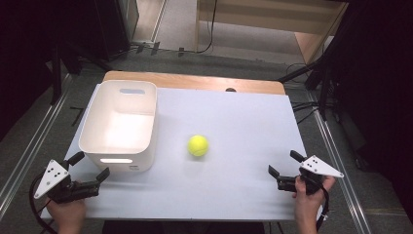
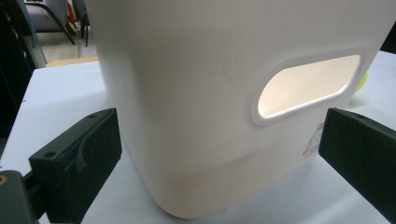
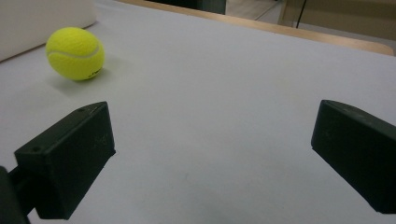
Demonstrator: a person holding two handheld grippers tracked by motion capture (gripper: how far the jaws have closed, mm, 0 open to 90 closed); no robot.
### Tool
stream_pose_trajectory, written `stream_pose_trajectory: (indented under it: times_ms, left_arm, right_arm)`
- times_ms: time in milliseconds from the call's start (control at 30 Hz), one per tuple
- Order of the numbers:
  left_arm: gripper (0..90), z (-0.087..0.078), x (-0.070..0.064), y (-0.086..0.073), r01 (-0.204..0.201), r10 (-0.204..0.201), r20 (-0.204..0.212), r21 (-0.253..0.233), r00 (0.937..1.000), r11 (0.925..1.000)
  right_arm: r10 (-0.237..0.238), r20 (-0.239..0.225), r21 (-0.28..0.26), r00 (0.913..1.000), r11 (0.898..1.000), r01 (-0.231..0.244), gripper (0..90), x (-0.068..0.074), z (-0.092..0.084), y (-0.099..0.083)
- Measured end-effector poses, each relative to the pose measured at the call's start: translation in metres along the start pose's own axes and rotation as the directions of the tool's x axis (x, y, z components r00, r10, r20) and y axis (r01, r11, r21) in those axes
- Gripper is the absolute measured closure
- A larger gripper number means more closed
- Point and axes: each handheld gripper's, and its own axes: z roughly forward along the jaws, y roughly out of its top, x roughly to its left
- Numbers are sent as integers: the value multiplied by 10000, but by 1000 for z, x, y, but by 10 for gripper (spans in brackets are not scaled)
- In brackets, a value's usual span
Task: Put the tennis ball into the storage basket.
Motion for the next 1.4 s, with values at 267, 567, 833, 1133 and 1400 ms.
stream_pose_trajectory:
  times_ms: [267,567,833,1133,1400]
  left_arm:
    - [0,-1,1,0,35,-35,20,-35,10000,10000]
    - [0,-2,1,0,79,-79,-5,-92,10000,9999]
    - [0,-1,1,0,62,-62,-27,-116,10000,9999]
    - [0,-1,1,0,89,-89,10,-133,10000,9999]
    - [0,-1,0,0,40,-40,-25,-56,10000,10000]
  right_arm:
    - [-277,-222,221,9994,9994,282,0,7,7,16]
    - [-624,-543,390,9966,9972,645,0,17,18,36]
    - [-838,-902,522,9924,9947,888,0,22,28,50]
    - [-1030,-1238,609,9869,9919,1112,0,31,39,59]
    - [-1085,-1349,725,9849,9902,1191,0,39,50,67]
